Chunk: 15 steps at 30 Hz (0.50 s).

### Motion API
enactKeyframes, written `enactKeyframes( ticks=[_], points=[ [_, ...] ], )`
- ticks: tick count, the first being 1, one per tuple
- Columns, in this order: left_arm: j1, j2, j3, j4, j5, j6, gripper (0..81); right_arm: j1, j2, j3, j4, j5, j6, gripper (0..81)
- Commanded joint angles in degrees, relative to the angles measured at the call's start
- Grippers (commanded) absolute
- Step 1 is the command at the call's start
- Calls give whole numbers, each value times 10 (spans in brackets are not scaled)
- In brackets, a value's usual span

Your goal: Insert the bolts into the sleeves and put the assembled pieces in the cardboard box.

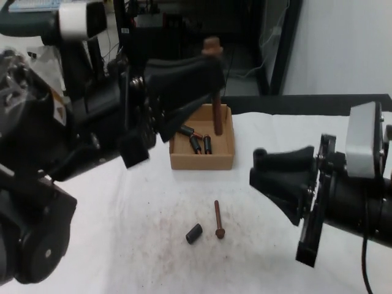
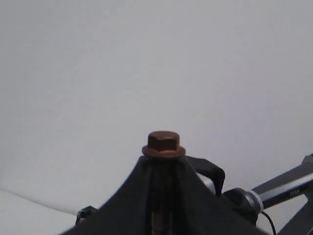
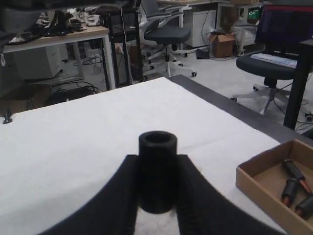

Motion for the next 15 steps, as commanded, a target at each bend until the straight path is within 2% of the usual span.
enactKeyframes(
  ticks=[1,5,8,12,15],
  points=[
    [-21,-2,-7,35,-1,70,2,16,26,-11,-49,7,-5,8],
    [-48,0,-8,75,-38,148,2,62,41,-12,-49,8,-5,8],
    [-53,0,-11,95,-72,189,2,86,43,-12,-49,16,-5,8],
    [-53,0,-21,100,-111,200,2,93,43,-12,-60,42,-5,8],
    [-53,0,-26,100,-116,220,2,93,43,-12,-77,44,-5,8]
  ],
)
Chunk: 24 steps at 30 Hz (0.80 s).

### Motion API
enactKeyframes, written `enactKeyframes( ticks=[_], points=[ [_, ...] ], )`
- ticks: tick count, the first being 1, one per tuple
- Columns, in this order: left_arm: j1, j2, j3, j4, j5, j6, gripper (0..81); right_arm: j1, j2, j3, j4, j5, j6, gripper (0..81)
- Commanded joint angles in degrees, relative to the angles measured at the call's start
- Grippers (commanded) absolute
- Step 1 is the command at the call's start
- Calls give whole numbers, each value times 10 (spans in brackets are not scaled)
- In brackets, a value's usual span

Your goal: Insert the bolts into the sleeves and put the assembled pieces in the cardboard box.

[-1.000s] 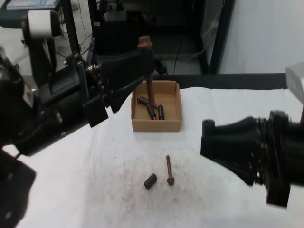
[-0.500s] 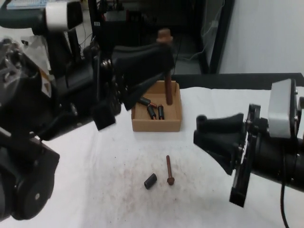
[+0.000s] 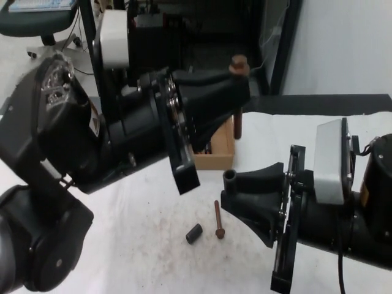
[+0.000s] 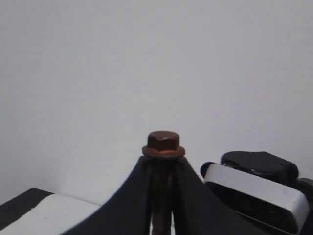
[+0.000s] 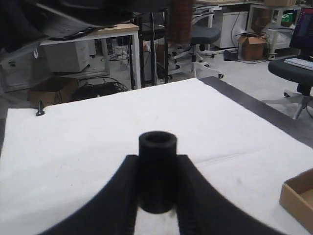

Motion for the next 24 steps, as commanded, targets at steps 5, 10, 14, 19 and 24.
enactKeyframes(
  ticks=[5,10,14,19,24],
  points=[
    [-3,0,-13,13,-20,32,2,1,-1,-7,-78,18,-1,8],
    [-3,0,-13,58,-20,32,2,1,-1,-7,-83,18,-1,8],
    [-3,0,-13,60,-20,34,2,1,-1,-7,-83,18,-1,8],
    [-3,0,-13,51,-15,34,2,1,-1,-7,-83,18,-1,8],
    [-3,0,-13,47,-15,31,2,1,-1,-7,-83,19,-1,8]
  ],
)
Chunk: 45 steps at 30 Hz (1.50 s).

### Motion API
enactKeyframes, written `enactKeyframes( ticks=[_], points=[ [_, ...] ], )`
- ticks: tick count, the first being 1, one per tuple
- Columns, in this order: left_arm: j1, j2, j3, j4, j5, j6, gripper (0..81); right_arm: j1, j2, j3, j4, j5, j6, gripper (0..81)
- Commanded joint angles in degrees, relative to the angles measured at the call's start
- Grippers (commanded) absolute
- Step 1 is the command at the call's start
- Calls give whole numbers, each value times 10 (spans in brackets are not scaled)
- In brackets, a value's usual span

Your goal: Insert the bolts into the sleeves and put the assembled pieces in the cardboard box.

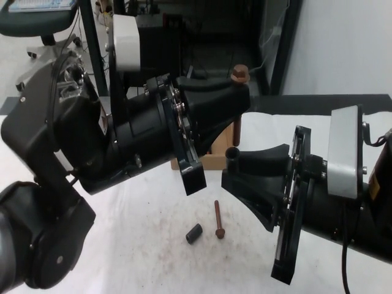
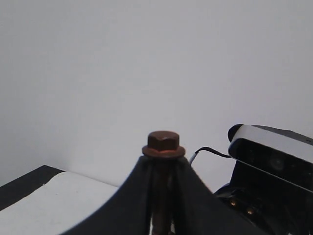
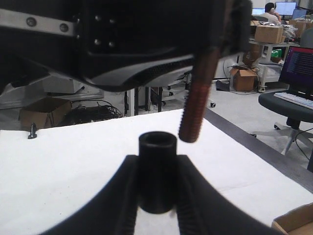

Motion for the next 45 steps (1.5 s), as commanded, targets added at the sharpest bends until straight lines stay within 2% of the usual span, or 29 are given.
enactKeyframes(
  ticks=[1,10,15,24,33,45],
  points=[
    [-2,-2,-5,-16,0,0,2,1,-1,-7,-11,8,0,8],
    [-2,-8,-5,-18,4,0,2,1,-1,-7,-11,15,17,8],
    [-2,-8,-5,-18,45,-4,2,1,-1,-7,-11,17,17,8],
    [-2,-8,-5,-18,45,-4,2,1,-1,-7,-11,25,28,8],
    [-2,-8,-5,-2,13,0,2,0,-1,-7,-11,26,28,8],
    [-2,-8,-5,25,14,24,2,0,-1,-7,-11,21,28,8]
  ],
)
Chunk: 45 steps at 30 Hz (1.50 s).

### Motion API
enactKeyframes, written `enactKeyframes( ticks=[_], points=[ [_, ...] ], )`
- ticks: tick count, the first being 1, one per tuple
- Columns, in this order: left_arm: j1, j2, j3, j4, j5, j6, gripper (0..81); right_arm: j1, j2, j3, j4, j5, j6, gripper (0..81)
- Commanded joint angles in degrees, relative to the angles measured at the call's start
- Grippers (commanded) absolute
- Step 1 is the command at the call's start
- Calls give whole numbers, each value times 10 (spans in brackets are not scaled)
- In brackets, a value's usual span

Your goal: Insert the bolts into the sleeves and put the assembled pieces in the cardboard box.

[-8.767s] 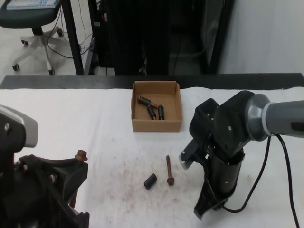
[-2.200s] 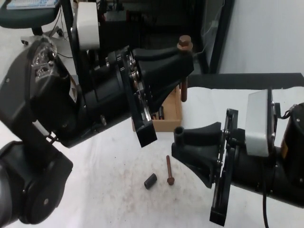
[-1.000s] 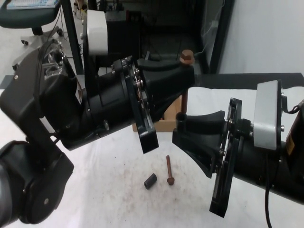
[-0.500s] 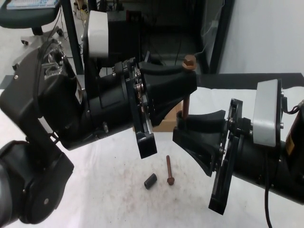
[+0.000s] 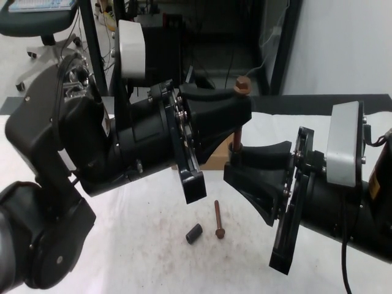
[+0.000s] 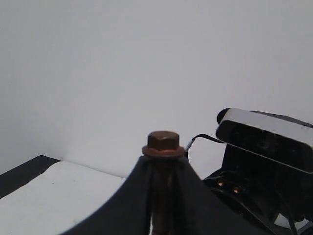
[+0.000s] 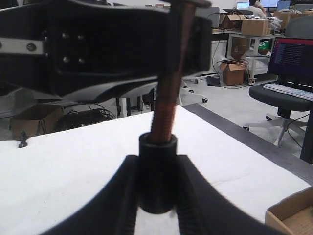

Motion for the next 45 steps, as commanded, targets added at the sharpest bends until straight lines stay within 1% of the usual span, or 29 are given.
enactKeyframes(
  ticks=[1,9,11,12,13,16,18,19,20,34,40,45],
  points=[
    [-2,-8,-5,-2,-1,6,2,0,-1,-7,-11,-4,1,8],
    [-2,-8,-5,-2,1,5,1,-1,-1,-7,-11,1,1,8],
    [-2,-8,-5,-2,1,5,18,-1,-1,-7,-11,3,1,8],
    [-2,-8,-5,-2,1,5,39,-1,-1,-7,-11,3,1,8],
    [-2,-8,-5,-2,2,4,77,-1,-1,-7,-11,3,1,8],
    [-2,-8,-5,-2,14,3,234,-1,-1,-7,-11,3,1,8],
    [-2,-8,-5,-2,14,-16,315,-1,-1,-7,-11,3,1,8],
    [-2,-9,-5,-2,14,-27,342,-1,-1,-7,-11,3,1,8],
    [-2,-8,-5,-2,14,-29,352,-1,-1,-7,-11,3,1,8],
    [-2,-34,-5,-2,14,-35,352,-1,-1,-7,-11,5,1,8],
    [-2,-34,-5,38,14,-35,352,-1,-1,-7,-11,5,1,8],
    [-2,-34,-5,6,6,-35,352,-1,-1,-7,-11,5,1,8]
  ],
)
